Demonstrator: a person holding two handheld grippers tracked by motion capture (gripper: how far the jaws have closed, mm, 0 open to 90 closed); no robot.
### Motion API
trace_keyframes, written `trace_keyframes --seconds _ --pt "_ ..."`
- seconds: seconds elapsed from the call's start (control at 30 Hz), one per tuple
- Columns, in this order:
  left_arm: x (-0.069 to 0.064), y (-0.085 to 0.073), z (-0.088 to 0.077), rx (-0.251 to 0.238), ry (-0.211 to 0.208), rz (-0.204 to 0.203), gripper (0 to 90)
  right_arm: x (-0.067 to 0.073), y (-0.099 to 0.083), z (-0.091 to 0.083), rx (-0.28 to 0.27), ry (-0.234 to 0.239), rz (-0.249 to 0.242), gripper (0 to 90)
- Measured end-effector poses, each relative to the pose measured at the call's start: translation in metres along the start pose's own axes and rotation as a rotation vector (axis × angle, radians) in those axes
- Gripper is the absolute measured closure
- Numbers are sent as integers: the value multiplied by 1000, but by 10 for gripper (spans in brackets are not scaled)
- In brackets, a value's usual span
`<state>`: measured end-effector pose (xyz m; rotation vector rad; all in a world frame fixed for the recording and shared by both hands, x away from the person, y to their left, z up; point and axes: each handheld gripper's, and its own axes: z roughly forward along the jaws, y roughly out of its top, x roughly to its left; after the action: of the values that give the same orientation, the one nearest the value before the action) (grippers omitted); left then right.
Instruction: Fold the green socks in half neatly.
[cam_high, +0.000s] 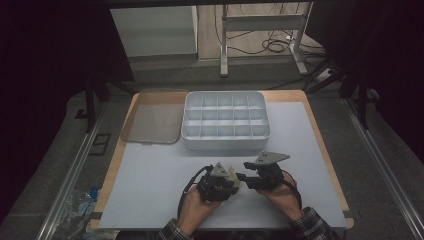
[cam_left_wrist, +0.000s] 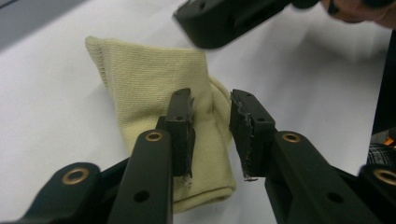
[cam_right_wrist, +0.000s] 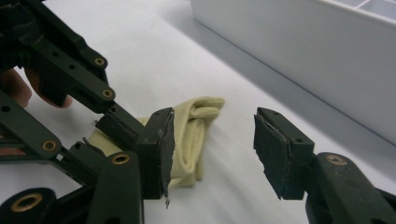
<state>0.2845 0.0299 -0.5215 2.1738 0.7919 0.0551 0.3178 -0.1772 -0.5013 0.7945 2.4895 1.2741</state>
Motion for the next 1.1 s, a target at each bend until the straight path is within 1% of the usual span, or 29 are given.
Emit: trace_keyframes --seconds 0.03,0.07,0.13,0.17,0.2,0.23,0.3,0.33,0.43,0.5,0.53,0.57,0.6,0.63,0.67,0.7,0.77,0.83,0.87,0.9,0.93,1.03,1.1 --pt "0 0 0 0 0 0 685 0 0 0 0 0 0 483" --pt "1 0 0 -6 -5 -12 685 1 0 4 8 -1 -4 484" --pt "1 0 0 -7 -8 -12 685 2 -1 6 13 -6 -5 488" --pt "1 0 -1 -11 -10 -12 685 1 -2 8 20 -5 -2 488" --pt "2 0 -2 -18 -9 -12 677 0 -4 11 34 -16 0 492" --pt "2 0 -2 -18 -9 -12 673 0 -4 11 34 -16 0 492" --pt "2 0 -5 -23 -2 -12 657 0 -6 12 41 -23 8 496" --pt "3 1 -7 -23 11 -7 657 -1 -7 13 42 -21 9 496" --pt "7 0 -15 -39 35 -20 642 -1 -10 13 46 -22 9 496" --pt "12 -1 -22 -45 60 -26 621 -2 -11 13 49 -24 15 496" --pt "14 -1 -24 -48 80 -30 568 -2 -11 13 50 -24 16 496" --pt "15 -2 -26 -49 96 -31 568 -3 -12 13 50 -25 15 496" --pt "17 -2 -27 -48 118 -33 533 -3 -12 13 50 -26 14 496" --pt "19 -4 -28 -43 139 -38 420 -3 -12 13 54 -28 14 496" --pt "19 -4 -28 -43 139 -38 368 -2 -12 13 55 -30 14 496" --pt "19 -6 -26 -37 132 -42 368 -2 -12 13 55 -30 14 496" --pt "17 -8 -23 -27 131 -38 286 -2 -12 13 56 -33 10 496" --pt "16 -10 -18 -12 137 -34 250 -2 -12 14 58 -36 9 496" --pt "15 -11 -14 2 154 -31 225 -1 -12 14 59 -36 8 496" --pt "15 -11 -14 2 154 -31 208 -1 -12 14 59 -36 8 496" --pt "15 -12 -12 12 164 -30 208 -1 -12 15 59 -36 8 496" --pt "16 -14 -8 18 179 -27 166 -2 -13 16 62 -35 9 501" --pt "17 -15 -7 20 179 -23 149 -2 -13 16 66 -34 6 505"
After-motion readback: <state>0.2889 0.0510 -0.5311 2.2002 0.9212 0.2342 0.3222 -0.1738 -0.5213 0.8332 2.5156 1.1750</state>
